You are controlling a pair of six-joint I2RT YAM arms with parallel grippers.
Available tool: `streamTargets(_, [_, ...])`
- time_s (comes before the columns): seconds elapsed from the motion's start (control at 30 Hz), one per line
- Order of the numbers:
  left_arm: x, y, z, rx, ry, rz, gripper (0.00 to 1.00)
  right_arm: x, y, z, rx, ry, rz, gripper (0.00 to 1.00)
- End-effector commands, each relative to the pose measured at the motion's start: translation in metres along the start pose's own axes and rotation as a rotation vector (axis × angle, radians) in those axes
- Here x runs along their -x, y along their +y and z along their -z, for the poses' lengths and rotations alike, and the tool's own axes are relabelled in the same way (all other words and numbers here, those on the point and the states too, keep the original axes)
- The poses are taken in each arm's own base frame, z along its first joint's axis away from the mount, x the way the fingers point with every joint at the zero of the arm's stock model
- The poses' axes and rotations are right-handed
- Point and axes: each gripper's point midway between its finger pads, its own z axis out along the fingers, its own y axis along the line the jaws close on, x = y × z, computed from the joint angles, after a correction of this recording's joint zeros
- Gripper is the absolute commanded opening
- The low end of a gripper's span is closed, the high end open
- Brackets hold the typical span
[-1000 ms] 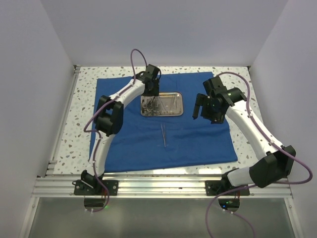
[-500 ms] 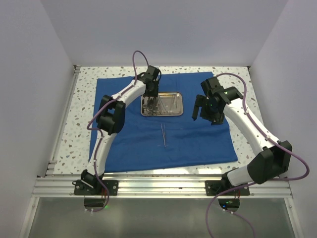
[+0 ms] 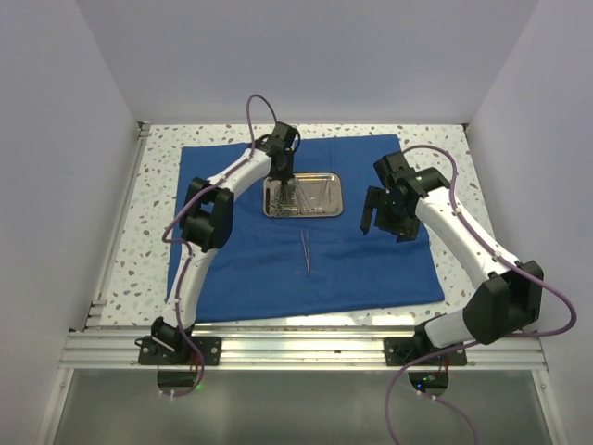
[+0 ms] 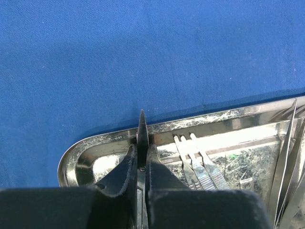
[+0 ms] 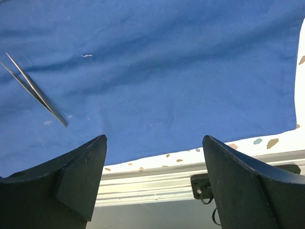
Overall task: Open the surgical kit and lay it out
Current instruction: Pick up the medical item from the container, then place the medical item in the surgical kit.
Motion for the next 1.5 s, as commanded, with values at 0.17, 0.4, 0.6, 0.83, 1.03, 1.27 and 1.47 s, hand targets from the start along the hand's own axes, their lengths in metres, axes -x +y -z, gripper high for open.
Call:
streamTargets(0.17, [0.036, -0.001, 0.052, -0.032, -0.036, 0.031, 0.00, 0.006, 0.001, 0.007, 0.032, -0.053, -0.004, 0.86])
streamTargets(0.4, [0.079, -0.010, 0.110, -0.082, -0.150, 0.064, 0.00, 0.007, 0.004, 0.009, 0.061, -0.064, 0.007, 0.86])
streamTargets(0.6, [0.066, 0.001, 0.146, -0.057, -0.144, 0.099, 0.00, 0.005, 0.007, 0.007, 0.086, -0.063, 0.021, 0.86])
streamTargets(0.83, [-0.076, 0.033, 0.181, 0.027, 0.003, 0.119, 0.00, 0.036, 0.040, 0.008, 0.168, -0.090, 0.035, 0.86])
streamTargets(1.03, [-0.179, 0.053, 0.204, 0.024, 0.074, 0.202, 0.00, 0.088, 0.091, -0.010, 0.238, -0.110, 0.040, 0.86])
streamTargets(1.27, [-0.242, 0.065, 0.202, 0.032, 0.147, 0.270, 0.36, 0.136, 0.134, -0.058, 0.233, -0.102, 0.043, 0.84])
streamTargets(1.47, [-0.248, 0.075, 0.216, 0.053, 0.137, 0.278, 0.99, 0.167, 0.156, -0.095, 0.203, -0.117, 0.034, 0.70])
